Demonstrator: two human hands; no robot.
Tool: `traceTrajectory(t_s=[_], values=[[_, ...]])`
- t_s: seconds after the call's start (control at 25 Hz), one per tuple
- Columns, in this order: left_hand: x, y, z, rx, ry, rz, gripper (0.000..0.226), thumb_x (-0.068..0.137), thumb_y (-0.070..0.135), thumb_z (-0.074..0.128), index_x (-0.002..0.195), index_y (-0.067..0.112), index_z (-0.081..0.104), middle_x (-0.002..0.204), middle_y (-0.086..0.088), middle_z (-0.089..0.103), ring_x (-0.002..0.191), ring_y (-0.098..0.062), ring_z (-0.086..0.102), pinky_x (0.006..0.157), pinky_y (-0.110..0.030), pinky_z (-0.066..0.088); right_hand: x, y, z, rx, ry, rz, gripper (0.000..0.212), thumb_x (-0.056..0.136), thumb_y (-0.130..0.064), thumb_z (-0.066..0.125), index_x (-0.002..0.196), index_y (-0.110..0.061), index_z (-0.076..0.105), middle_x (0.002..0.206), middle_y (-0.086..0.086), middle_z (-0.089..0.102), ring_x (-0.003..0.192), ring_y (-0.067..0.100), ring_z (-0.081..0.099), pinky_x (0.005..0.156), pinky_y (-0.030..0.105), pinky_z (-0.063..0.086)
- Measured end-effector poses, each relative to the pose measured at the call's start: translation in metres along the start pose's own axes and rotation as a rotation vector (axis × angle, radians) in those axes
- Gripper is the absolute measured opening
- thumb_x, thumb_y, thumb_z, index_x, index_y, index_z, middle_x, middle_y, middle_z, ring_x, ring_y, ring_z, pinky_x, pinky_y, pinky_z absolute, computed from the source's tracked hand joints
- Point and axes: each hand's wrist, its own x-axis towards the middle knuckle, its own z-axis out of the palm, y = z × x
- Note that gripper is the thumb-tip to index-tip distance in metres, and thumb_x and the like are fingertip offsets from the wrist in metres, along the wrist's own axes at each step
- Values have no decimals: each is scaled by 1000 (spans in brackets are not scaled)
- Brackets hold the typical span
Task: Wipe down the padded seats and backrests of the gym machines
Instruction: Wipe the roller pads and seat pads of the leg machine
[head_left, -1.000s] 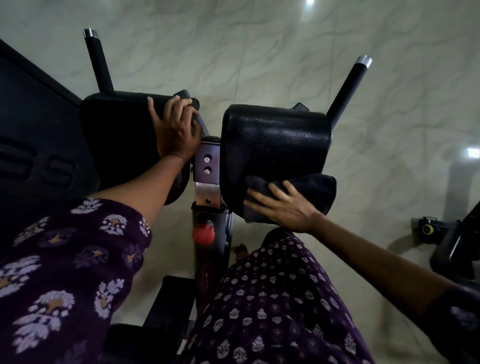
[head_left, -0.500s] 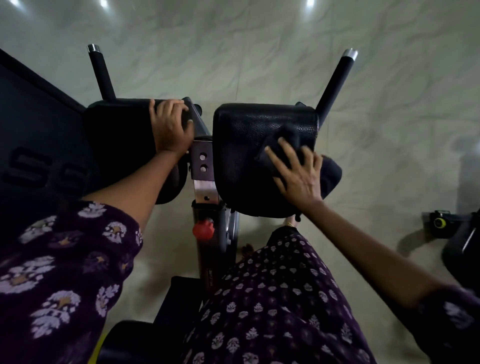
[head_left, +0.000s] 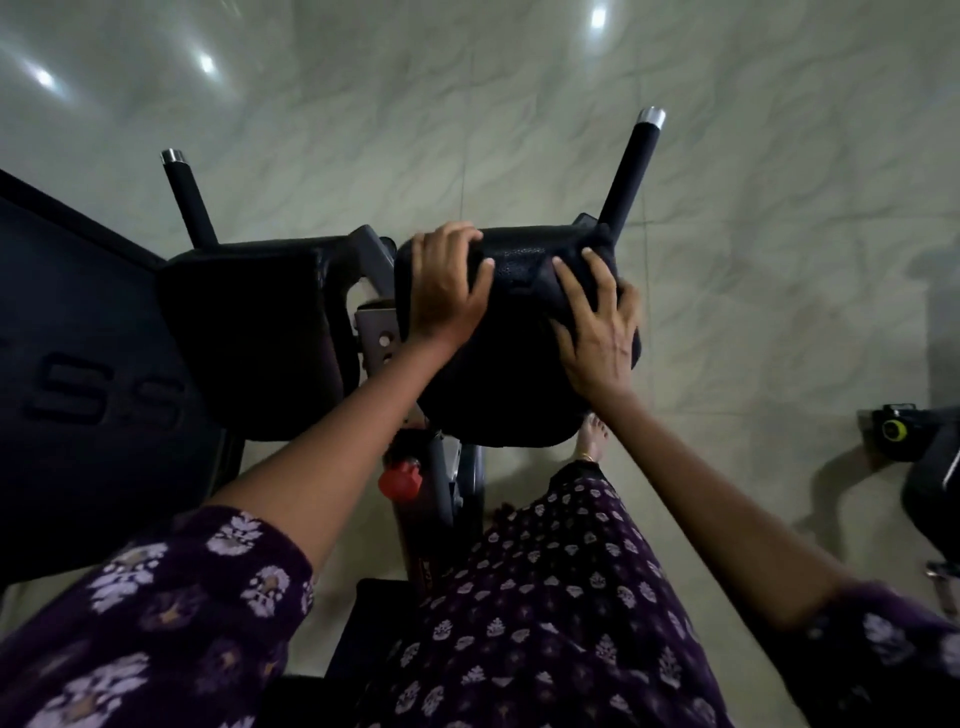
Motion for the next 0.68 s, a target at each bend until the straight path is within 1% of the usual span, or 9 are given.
traceTrajectory(t_s=[0.08, 0.16, 0.2, 0.28, 0.32, 0.4, 0.52, 0.64, 0.68], values=[[-7, 17, 16, 29, -44, -11, 36, 87, 29, 46, 107, 4, 63, 111, -12, 64, 109, -26, 56, 103, -54, 34, -23, -3, 4, 167, 27, 153, 53, 88, -26, 50, 140, -19, 40, 146, 12, 36, 113, 32, 39, 102, 36, 30], [-13, 24, 27, 103, -34, -11, 40, 89, 31, 44, 112, 6, 64, 116, -10, 63, 112, -27, 57, 104, -55, 33, -49, -3, 6, 380, 1, 333, 53, 89, -32, 46, 139, -13, 42, 140, 11, 43, 116, 21, 41, 102, 23, 28], [-15, 22, 31, 148, -23, 11, 41, 91, 32, 42, 115, 7, 63, 119, -10, 63, 114, -28, 57, 104, -54, 33, -59, -3, 6, 492, -11, 444, 54, 90, -37, 44, 137, -11, 44, 133, 7, 48, 114, 16, 43, 101, 24, 31], [-19, 14, 36, 226, -5, 66, 43, 94, 33, 39, 121, 8, 60, 123, -9, 61, 117, -29, 55, 105, -52, 31, -63, -2, 3, 615, 9, 596, 48, 90, -39, 43, 128, -9, 50, 115, -2, 52, 105, 15, 48, 93, 29, 39], [-19, 11, 37, 248, 10, 75, 44, 94, 34, 37, 123, 9, 59, 124, -9, 60, 119, -28, 54, 106, -51, 30, -52, -3, 0, 641, 24, 619, 43, 91, -35, 45, 124, -8, 53, 111, -4, 52, 102, 16, 50, 91, 29, 40], [-18, 10, 42, 260, 28, 75, 46, 97, 37, 32, 125, 9, 56, 126, -9, 59, 121, -27, 51, 107, -49, 28, -19, -4, -10, 689, 56, 588, 33, 92, -25, 47, 120, -9, 54, 108, -5, 53, 100, 13, 50, 88, 22, 38], [-21, 10, 45, 284, 35, 97, 48, 99, 38, 28, 127, 10, 54, 127, -9, 58, 122, -27, 49, 108, -47, 25, 13, -2, -18, 800, 62, 530, 20, 94, -22, 48, 114, -22, 51, 101, -11, 55, 95, 5, 52, 83, 15, 40], [-19, 12, 43, 270, 32, 87, 46, 96, 35, 34, 127, 9, 55, 127, -9, 58, 122, -28, 50, 109, -46, 23, -21, 1, -11, 839, -13, 658, 31, 91, -33, 46, 120, -23, 51, 107, -5, 56, 101, 12, 53, 89, 18, 42], [-19, 14, 43, 267, 23, 79, 46, 95, 35, 34, 127, 9, 55, 127, -9, 58, 123, -28, 50, 110, -46, 22, -40, 1, -9, 838, -51, 743, 40, 90, -36, 44, 125, -20, 51, 110, -2, 55, 102, 14, 51, 89, 12, 39]])
